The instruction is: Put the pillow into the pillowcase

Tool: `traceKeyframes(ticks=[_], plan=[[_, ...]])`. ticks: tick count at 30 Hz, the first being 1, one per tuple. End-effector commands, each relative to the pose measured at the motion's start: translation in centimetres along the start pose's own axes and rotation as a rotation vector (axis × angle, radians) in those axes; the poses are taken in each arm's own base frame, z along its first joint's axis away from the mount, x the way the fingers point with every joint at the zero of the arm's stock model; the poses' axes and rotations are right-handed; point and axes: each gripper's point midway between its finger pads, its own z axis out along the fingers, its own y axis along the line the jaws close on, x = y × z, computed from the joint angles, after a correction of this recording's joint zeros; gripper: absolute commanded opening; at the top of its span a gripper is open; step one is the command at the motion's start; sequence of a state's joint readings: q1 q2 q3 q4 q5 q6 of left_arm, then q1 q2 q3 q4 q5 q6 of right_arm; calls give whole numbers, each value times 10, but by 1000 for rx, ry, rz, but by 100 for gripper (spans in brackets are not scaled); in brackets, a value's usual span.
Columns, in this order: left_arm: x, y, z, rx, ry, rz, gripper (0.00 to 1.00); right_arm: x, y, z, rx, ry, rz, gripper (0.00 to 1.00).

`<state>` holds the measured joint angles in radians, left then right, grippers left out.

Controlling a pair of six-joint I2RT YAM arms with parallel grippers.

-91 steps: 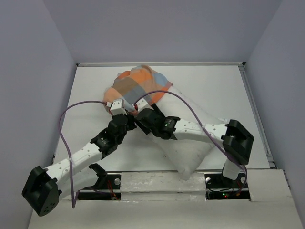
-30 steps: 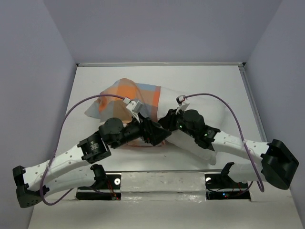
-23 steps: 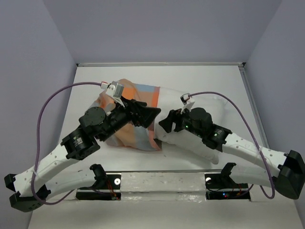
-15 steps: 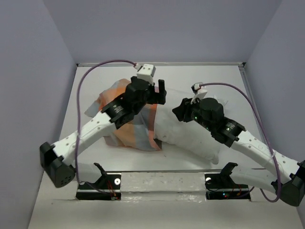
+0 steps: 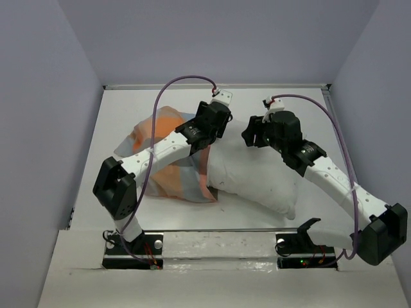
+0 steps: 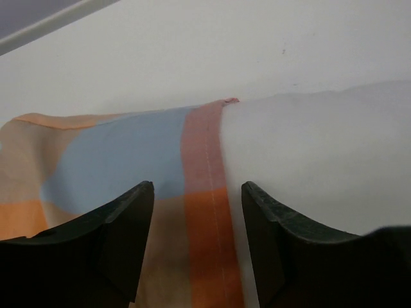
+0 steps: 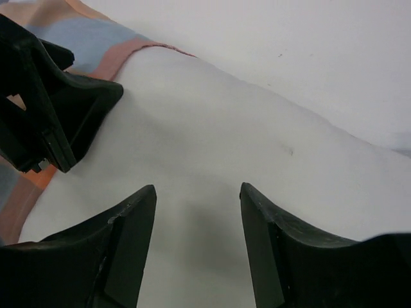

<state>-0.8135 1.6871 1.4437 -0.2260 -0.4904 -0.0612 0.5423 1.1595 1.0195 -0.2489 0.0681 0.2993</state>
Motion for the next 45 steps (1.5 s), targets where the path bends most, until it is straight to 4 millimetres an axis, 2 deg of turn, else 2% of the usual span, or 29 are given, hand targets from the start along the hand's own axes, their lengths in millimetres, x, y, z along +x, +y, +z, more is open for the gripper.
traceKeyframes(ticks=[1, 4, 7, 10, 11, 13, 16, 18, 21, 22, 23, 24, 25, 26, 29, 30, 32, 33, 34, 35, 36, 37, 38, 39, 41, 42, 43, 44, 45], plan=[[-15, 25, 10, -136, -41, 26, 66, -29, 4, 18, -78, -27, -84, 62], [-12, 24, 20, -126, -22, 29, 62, -36, -13, 27, -85, -18, -56, 64], [-5, 23, 29, -114, 6, 38, 53, -37, -15, 32, -133, -19, -41, 66], [-9, 29, 34, -134, -10, 43, 35, -39, -12, 39, -170, -30, -107, 75], [-13, 31, 33, -140, -26, 33, 24, -37, -10, 43, -190, -22, -131, 78], [-37, 29, 27, -121, -100, -24, 12, -31, -12, 62, -208, 16, -218, 84], [-65, 25, 9, -58, -175, -121, 5, -16, -16, 91, -262, 87, -301, 87], [-88, 17, -10, 36, -236, -179, 1, 8, -5, 107, -373, 191, -276, 88], [-108, 8, -28, 146, -296, -246, 0, 43, 32, 99, -598, 294, -203, 84], [-111, 7, -31, 164, -303, -258, 0, 50, 44, 91, -656, 305, -195, 79], [-115, 1, -33, 214, -307, -274, 0, 55, 61, 78, -742, 307, -187, 61], [-116, -1, -34, 238, -307, -283, 0, 50, 78, 71, -795, 261, -181, 43], [-116, -1, -34, 251, -304, -289, 0, 46, 84, 61, -819, 241, -144, 26], [-112, -3, -32, 274, -291, -298, 0, 32, 96, 41, -890, 139, -164, 0], [-111, -13, -33, 337, -297, -313, 0, 13, 110, -6, -948, 35, -88, 0], [-113, -16, -38, 364, -299, -328, 0, -5, 115, -17, -955, -36, -71, 0], [-111, -31, -47, 461, -298, -342, 0, -26, 114, -29, -899, -126, -43, 0], [-115, -37, -60, 523, -303, -378, 0, -42, 116, -43, -885, -188, -30, 0], [-117, -42, -68, 568, -305, -397, 0, -52, 114, -46, -857, -221, -12, 0], [-118, -52, -86, 649, -310, -428, 0, -68, 108, -45, -791, -284, 19, 0], [-108, -60, -91, 680, -295, -438, 0, -75, 105, -43, -764, -307, 34, 0], [-114, -66, -105, 729, -322, -447, 0, -85, 100, -39, -716, -340, 64, 0], [-114, -70, -115, 749, -322, -452, 0, -88, 97, -35, -700, -355, 75, 0], [-119, -79, -136, 795, -345, -454, 0, -91, 95, -27, -683, -364, 86, 0], [-124, -85, -160, 860, -377, -499, 0, -88, 89, -9, -647, -356, 111, 0], [-131, -86, -180, 907, -407, -521, 0, -79, 86, 6, -640, -333, 131, 0], [-134, -85, -187, 930, -416, -542, 0, -85, 87, 4, -646, -362, 125, 0], [-134, -92, -197, 966, -414, -555, 0, -72, 83, 21, -637, -326, 159, 0], [-134, -97, -206, 1000, -407, -580, 0, -71, 82, 28, -639, -325, 169, 0]])
